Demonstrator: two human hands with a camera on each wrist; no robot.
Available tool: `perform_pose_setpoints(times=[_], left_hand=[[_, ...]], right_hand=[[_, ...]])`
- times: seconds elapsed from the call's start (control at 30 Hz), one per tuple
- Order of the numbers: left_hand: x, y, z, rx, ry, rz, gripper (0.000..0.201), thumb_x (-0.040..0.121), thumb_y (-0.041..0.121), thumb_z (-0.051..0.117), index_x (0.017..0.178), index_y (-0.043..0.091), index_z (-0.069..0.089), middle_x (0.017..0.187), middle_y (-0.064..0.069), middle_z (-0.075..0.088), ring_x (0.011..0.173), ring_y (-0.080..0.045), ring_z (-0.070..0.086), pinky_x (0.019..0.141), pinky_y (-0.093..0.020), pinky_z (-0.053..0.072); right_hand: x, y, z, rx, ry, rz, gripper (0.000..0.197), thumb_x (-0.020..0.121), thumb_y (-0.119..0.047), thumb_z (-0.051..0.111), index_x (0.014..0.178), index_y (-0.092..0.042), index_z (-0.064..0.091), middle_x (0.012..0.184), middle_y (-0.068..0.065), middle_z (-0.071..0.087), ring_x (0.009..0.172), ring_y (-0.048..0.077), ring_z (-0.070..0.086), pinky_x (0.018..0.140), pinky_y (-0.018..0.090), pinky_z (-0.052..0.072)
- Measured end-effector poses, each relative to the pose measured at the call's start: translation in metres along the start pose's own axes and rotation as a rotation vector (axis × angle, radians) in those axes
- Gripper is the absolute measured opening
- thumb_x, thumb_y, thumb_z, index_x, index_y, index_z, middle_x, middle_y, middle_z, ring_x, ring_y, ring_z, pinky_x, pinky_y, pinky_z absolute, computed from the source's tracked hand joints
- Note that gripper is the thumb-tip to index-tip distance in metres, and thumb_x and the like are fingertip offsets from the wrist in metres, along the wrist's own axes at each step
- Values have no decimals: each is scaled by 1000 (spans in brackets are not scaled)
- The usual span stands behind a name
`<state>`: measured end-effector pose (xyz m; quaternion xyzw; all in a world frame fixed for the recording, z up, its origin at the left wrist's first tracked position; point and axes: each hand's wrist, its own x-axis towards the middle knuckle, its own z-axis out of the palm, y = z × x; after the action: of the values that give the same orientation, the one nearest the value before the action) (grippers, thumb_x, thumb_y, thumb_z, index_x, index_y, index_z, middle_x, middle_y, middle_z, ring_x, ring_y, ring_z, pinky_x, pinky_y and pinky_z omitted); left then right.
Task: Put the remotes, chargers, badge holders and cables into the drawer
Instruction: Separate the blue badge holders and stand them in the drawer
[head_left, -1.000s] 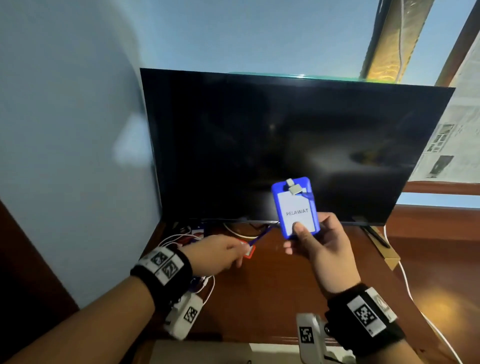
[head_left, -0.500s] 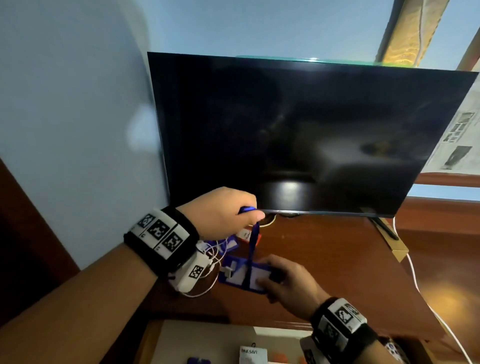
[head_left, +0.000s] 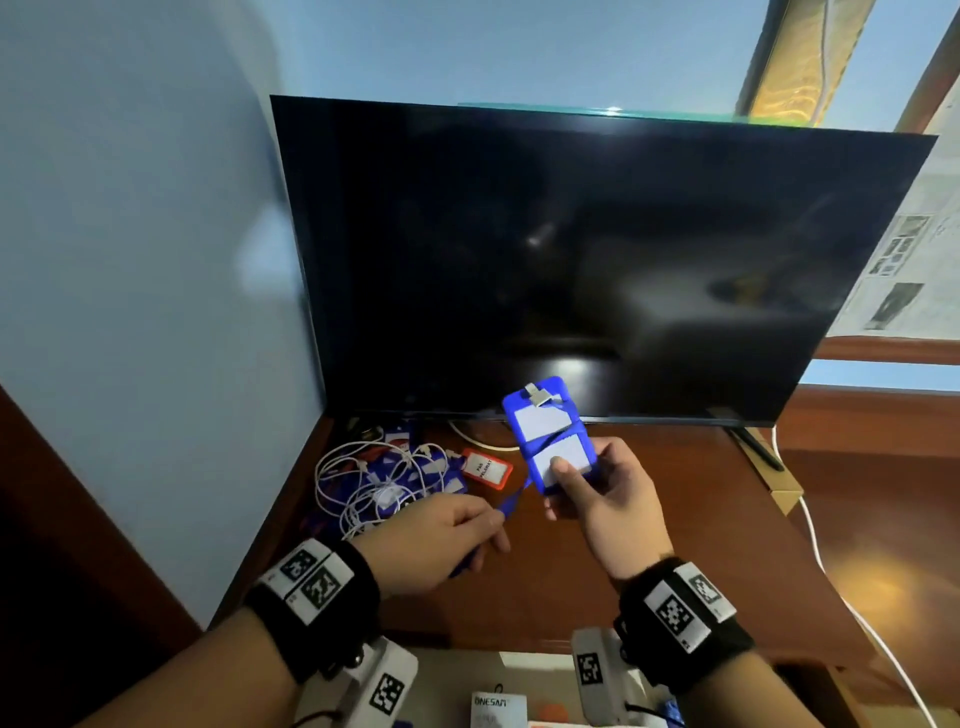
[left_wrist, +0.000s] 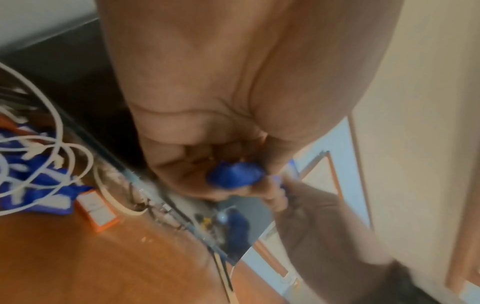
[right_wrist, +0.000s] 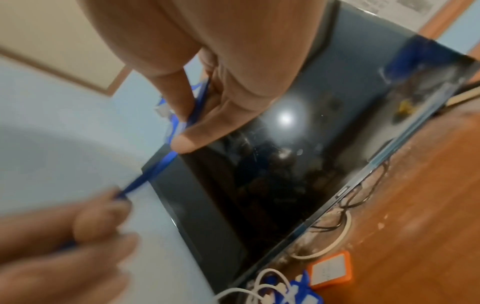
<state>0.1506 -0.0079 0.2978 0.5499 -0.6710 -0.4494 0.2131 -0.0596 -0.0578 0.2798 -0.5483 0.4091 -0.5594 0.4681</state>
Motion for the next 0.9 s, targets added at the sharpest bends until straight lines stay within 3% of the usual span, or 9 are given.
perform_pose_setpoints(times=[0.13,0.2,0.27,0.4,0.57,0.63,0.7,0.8,0.9], left_hand=[[-13,14,-9,416,213,113,30,106,45,50,89,28,68,73,7,60,67,-4,53,65,-29,44],[-14,23,-18,703,322,222,32,103,51,50,82,30,61,78,13,51,79,-8,48,75,-33,42],[-12,29,-30,873,362,243,29,101,56,51,98,34,69,91,14,51,93,-11,46,86,-36,45],[-1,23,-52,910,320,218,26,91,62,64,99,38,72,105,17,50,103,-9,42,94,-35,43],[10,-13,-59,294,52,-123,26,87,52,76,97,28,74,102,8,73,98,-12,69,94,-40,57],[10,-34,-49,-169,-44,-244,24,90,30,79,101,9,73,101,-8,77,94,-24,75,95,-46,59],[8,-52,-33,-584,-72,-343,7,90,8,74,88,4,69,90,-17,71,80,-27,71,83,-43,61],[2,-67,-10,-832,-47,-408,18,97,3,58,81,11,60,74,-11,59,64,-20,61,63,-31,58],[-3,-84,-1,-957,-5,-429,12,100,2,55,104,8,65,94,-17,72,79,-25,72,68,-37,64]], right_hand=[[-2,13,1,-335,4,74,12,96,-9,66,98,-17,58,81,10,73,54,23,69,50,33,57],[-6,16,3,-468,-116,95,14,95,-11,64,100,-24,59,79,6,72,53,21,68,51,34,58],[-11,17,7,-545,-276,102,14,96,-16,65,104,-26,61,82,5,71,57,21,68,53,31,59],[-22,14,17,-628,-622,117,18,99,-24,64,114,-34,61,94,1,71,73,21,70,64,32,62],[-25,16,17,-473,-712,231,17,97,-20,68,113,-28,65,102,5,71,78,24,72,70,34,63],[-30,26,17,-375,-719,289,16,95,-16,71,108,-25,67,101,6,72,77,23,73,70,35,63],[-39,42,20,-253,-718,371,17,94,-11,73,103,-23,67,92,6,74,74,23,72,70,38,63],[-54,63,22,-101,-685,442,17,94,-4,70,106,-13,63,83,12,74,71,28,70,71,43,63],[-62,76,24,-4,-602,473,21,90,-7,73,106,-9,60,80,13,74,68,27,71,69,42,64]])
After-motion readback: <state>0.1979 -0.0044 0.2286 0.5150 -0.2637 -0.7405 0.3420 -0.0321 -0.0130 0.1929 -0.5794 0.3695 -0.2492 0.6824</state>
